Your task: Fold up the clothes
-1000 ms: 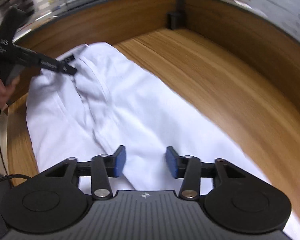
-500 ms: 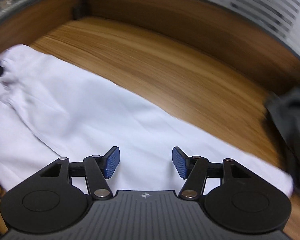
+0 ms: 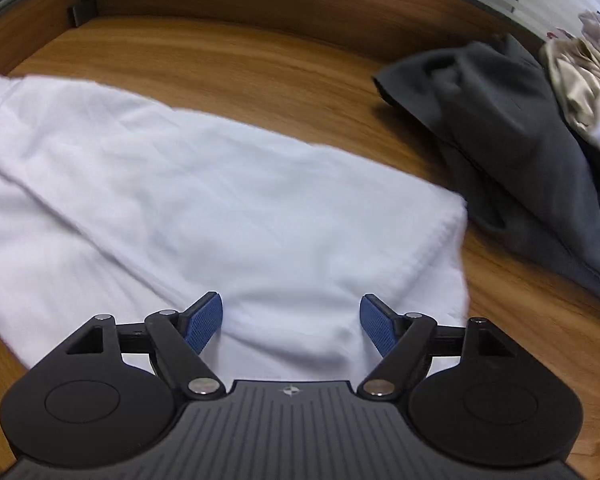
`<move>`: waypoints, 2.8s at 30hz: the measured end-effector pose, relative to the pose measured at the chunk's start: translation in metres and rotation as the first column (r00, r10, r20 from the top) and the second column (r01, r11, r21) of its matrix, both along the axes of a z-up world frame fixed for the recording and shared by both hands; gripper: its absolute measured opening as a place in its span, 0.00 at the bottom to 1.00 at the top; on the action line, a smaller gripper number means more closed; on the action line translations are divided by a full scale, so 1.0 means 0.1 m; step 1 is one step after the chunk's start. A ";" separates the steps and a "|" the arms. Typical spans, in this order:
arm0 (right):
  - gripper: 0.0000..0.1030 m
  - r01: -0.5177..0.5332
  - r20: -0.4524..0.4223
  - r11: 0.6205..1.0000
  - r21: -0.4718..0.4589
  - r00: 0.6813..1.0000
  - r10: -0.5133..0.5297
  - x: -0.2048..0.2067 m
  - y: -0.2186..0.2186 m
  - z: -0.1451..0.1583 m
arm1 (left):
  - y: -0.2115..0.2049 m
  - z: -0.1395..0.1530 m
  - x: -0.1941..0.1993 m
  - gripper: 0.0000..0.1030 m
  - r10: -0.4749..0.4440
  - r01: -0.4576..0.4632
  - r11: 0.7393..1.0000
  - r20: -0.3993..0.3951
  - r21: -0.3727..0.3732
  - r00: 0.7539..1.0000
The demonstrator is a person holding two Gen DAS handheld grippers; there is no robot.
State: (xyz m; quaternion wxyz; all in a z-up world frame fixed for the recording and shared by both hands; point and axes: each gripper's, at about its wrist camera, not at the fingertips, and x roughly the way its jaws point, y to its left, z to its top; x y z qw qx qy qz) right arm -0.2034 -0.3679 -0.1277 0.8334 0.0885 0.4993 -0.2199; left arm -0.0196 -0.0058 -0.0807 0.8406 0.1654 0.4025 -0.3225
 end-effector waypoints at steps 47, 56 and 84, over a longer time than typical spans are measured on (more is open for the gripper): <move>0.07 -0.946 0.058 0.175 -0.272 0.166 0.984 -1.36 -0.29 0.38 | -3.05 -0.13 -3.07 0.84 -0.273 0.243 0.951 0.151 0.193 0.950; 0.07 -0.927 0.138 0.258 -0.272 0.227 0.964 -1.19 -0.45 0.67 | -3.33 -0.18 -3.01 0.05 -0.279 0.216 0.944 0.258 0.248 0.925; 0.20 -0.897 -0.188 -0.061 -0.438 0.025 0.982 -1.23 -0.71 0.04 | -2.16 0.46 -3.64 0.04 0.166 -0.159 0.986 0.152 -0.058 0.974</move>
